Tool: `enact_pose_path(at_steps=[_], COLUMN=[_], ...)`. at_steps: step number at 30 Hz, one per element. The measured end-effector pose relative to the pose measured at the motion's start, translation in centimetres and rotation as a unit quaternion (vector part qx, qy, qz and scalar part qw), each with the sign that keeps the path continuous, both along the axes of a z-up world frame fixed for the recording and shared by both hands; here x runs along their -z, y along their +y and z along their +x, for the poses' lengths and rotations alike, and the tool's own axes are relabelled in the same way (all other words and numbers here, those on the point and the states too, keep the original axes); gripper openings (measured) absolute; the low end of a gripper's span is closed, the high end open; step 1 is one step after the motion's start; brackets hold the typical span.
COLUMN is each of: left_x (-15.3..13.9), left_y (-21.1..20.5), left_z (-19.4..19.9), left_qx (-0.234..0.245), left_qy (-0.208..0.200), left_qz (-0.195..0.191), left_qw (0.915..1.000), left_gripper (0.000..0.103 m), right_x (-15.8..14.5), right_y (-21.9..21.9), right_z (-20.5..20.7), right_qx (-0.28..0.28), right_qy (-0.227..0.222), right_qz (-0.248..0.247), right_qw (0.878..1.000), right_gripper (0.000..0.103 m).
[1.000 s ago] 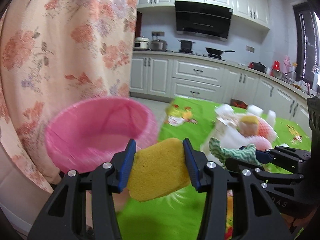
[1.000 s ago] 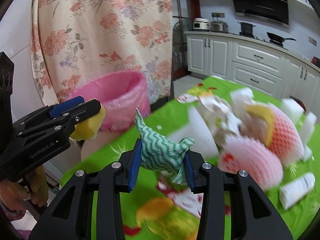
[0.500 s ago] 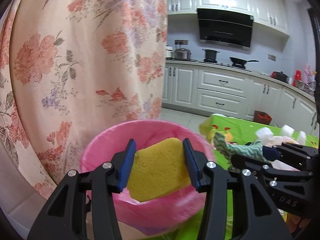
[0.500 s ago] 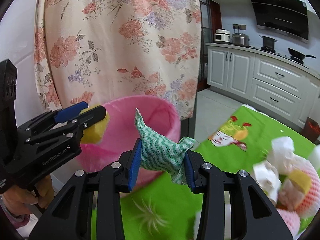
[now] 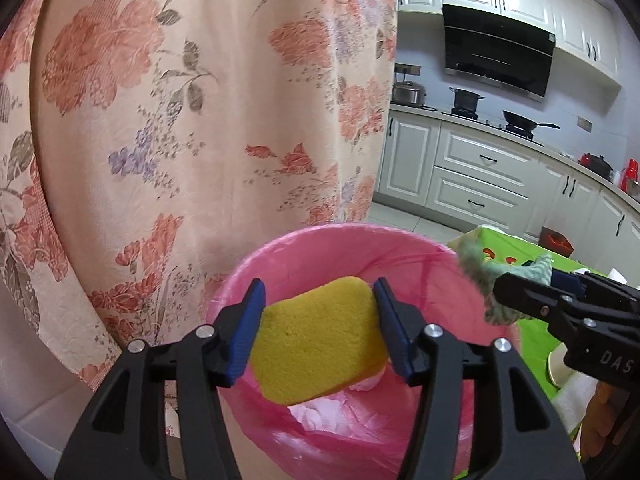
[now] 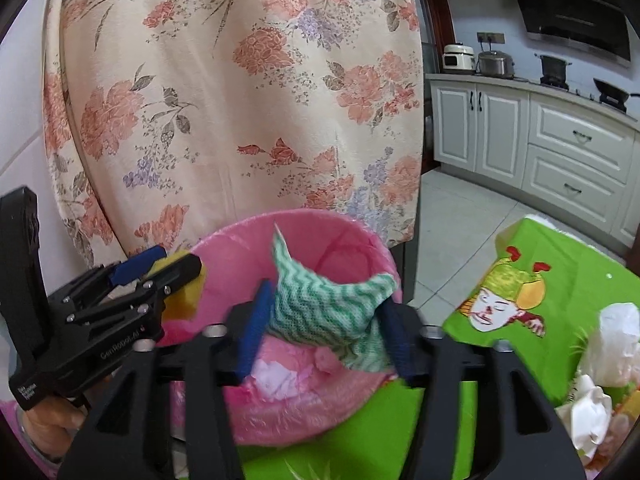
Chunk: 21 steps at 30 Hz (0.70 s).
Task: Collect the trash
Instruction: 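Carry cloth and sponge over the wastebasket and open both tools, then grasp a pink foam net with the right tool while the left tool grasps a white foam block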
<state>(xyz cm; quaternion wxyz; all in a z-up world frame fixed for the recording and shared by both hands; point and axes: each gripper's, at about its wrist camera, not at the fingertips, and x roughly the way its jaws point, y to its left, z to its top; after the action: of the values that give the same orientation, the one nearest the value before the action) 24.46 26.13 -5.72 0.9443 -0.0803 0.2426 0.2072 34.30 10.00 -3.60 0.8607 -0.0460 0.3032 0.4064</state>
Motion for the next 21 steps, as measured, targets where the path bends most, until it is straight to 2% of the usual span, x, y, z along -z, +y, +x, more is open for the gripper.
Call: enact_pose_path(at_steps=[3,7,9,12,16,21], left_x=[0.1,0.0,-0.1,-0.2,0.0,0.4], left_y=[0.3,0.4,0.1,-1.0,-3.4,-7.0], left_z=[-0.4,-1.3,-1.8,-2.6,-3.5,-3.7], left_qx=[-0.015,-0.029,-0.034,-0.037,-0.024,0.003], left_qy=[-0.003,-0.007,-0.01,-0.012,-0.013,-0.011], left_qz=[0.002,-0.002,-0.001,0.006,0.017,0.027], left_qw=[0.9999,0.9995,0.9994,0.9992,0.9995,0.9996], left_gripper=[0.07,0.076,0.085,0.093,0.098,0.098], right_x=[0.0,-0.1,-0.2,0.0,0.6,1.6], right_y=[0.0,-0.9,-1.8,-3.6,-5.9,-8.9], right_z=[-0.1,-0.9,-1.5,-2.4,-3.5,-5.0], right_qx=[-0.002,0.001,0.006,0.019,0.037,0.057], right_qy=[-0.002,-0.01,-0.009,-0.004,-0.001,0.001], right_qz=[0.004,0.004,0.006,0.009,0.003,-0.012], right_qw=[1.0,1.0,1.0,1.0,0.999,0.998], right_gripper=[0.066,0.066,0.066,0.066,0.066,0.066])
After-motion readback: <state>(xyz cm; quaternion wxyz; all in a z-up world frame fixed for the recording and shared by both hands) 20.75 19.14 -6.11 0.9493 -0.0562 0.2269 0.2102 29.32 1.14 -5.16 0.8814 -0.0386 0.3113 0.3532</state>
